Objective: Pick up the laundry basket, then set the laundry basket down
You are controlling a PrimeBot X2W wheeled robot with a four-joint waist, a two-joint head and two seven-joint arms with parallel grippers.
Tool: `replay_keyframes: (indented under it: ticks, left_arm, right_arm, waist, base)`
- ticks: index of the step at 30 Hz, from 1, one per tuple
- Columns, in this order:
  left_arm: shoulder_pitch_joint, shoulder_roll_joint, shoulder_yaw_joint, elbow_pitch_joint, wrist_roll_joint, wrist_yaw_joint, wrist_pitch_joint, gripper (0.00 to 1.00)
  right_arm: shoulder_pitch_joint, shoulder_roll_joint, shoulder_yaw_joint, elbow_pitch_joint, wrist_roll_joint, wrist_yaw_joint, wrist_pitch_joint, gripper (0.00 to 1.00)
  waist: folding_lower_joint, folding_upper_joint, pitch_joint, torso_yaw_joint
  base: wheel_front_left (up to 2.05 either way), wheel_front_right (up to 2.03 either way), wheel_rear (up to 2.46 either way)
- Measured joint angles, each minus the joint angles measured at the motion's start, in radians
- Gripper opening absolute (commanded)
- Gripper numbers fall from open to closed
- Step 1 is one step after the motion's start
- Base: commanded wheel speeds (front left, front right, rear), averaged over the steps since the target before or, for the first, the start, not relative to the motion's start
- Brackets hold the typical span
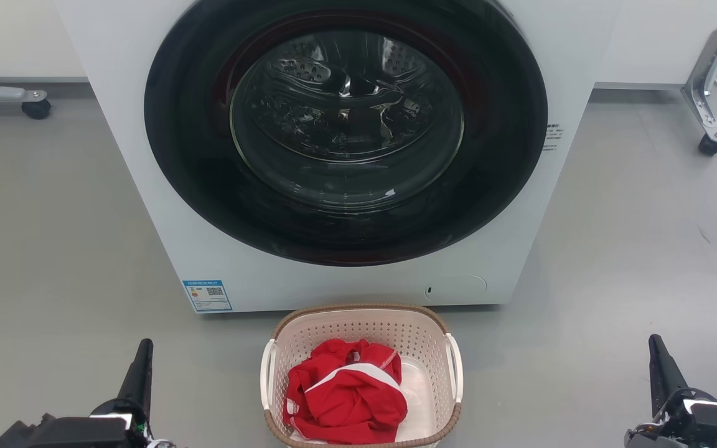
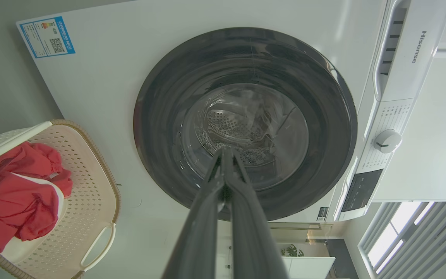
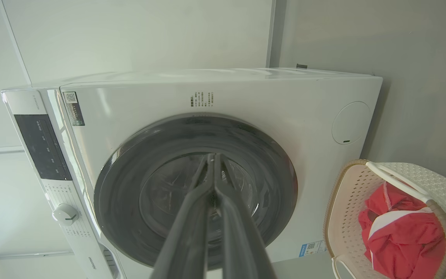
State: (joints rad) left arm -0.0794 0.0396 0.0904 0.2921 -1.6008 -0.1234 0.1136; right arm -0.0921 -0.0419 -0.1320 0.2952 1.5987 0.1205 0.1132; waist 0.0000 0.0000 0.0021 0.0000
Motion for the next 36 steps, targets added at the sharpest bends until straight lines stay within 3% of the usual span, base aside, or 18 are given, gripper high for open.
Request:
replay_keyframes:
  ticks: [18, 19, 36]
  left_arm:
    - [0.007, -0.002, -0.002, 0.011, 0.0, 0.001, 0.0, 0.0]
    - [0.015, -0.006, -0.002, 0.023, 0.0, 0.001, 0.0, 1.0]
    - [0.062, -0.012, -0.042, 0.025, 0.056, 0.002, -0.05, 1.0]
  right_arm:
    - [0.004, 0.002, 0.002, 0.012, 0.0, -0.001, 0.0, 0.0]
    - [0.011, 0.006, 0.003, 0.023, 0.0, -0.002, 0.0, 1.0]
    - [0.045, 0.019, 0.062, 0.045, -0.034, -0.006, -0.049, 1.0]
  waist:
    - [0.0, 0.0, 0.0, 0.0]
    - [0.0, 0.0, 0.0, 0.0]
    - [0.0, 0.0, -0.001, 0.001]
  base:
    - [0.0, 0.0, 0.0]
    - [0.0, 0.0, 0.0]
    - [0.0, 0.0, 0.0]
